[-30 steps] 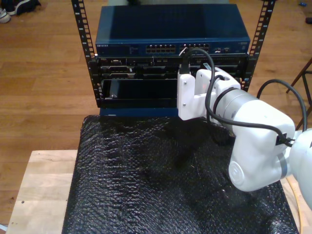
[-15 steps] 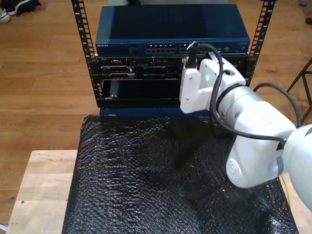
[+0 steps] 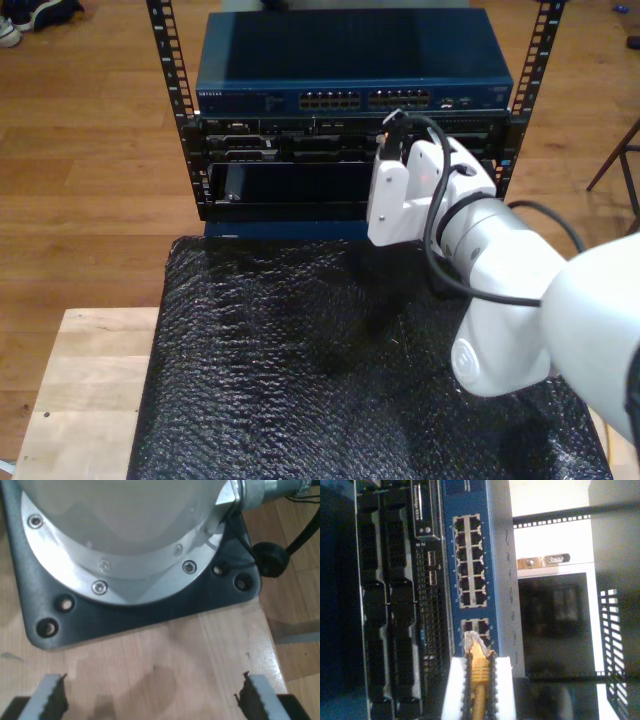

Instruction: Grab the cable and plug it in

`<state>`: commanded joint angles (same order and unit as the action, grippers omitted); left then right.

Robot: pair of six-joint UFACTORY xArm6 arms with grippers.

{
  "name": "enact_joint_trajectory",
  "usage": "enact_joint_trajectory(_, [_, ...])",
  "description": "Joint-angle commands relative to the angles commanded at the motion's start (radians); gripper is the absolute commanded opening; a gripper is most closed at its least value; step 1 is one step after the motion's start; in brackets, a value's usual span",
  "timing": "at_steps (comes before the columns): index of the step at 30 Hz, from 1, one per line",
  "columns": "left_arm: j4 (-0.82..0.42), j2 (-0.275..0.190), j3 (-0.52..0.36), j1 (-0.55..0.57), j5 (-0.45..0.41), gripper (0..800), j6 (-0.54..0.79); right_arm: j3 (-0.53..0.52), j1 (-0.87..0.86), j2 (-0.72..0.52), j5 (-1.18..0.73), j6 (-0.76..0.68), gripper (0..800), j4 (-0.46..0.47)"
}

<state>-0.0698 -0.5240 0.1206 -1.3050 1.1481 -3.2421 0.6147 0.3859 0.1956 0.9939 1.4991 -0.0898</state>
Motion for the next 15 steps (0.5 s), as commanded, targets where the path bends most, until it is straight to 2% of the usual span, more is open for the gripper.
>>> enact_joint_trajectory(4, [0.0, 0.0, 0.0, 0.0, 0.0, 800, 0.0, 0.034, -0.002, 0.089, 0.127, 0.058, 0, -0.055])
enact_joint_trajectory(7, [0.0, 0.0, 0.0, 0.0, 0.0, 800, 0.0, 0.061, 0.0, 0.137, 0.206, 0.084, 0, -0.063])
enact_joint_trajectory(10, [0.0, 0.0, 0.0, 0.0, 0.0, 800, 0.0, 0.094, -0.002, 0.178, 0.233, 0.084, 0, -0.081])
enact_joint_trajectory(15, [0.0, 0.0, 0.0, 0.0, 0.0, 800, 0.0, 0.14, 0.0, 0.232, 0.265, 0.129, 0, -0.163])
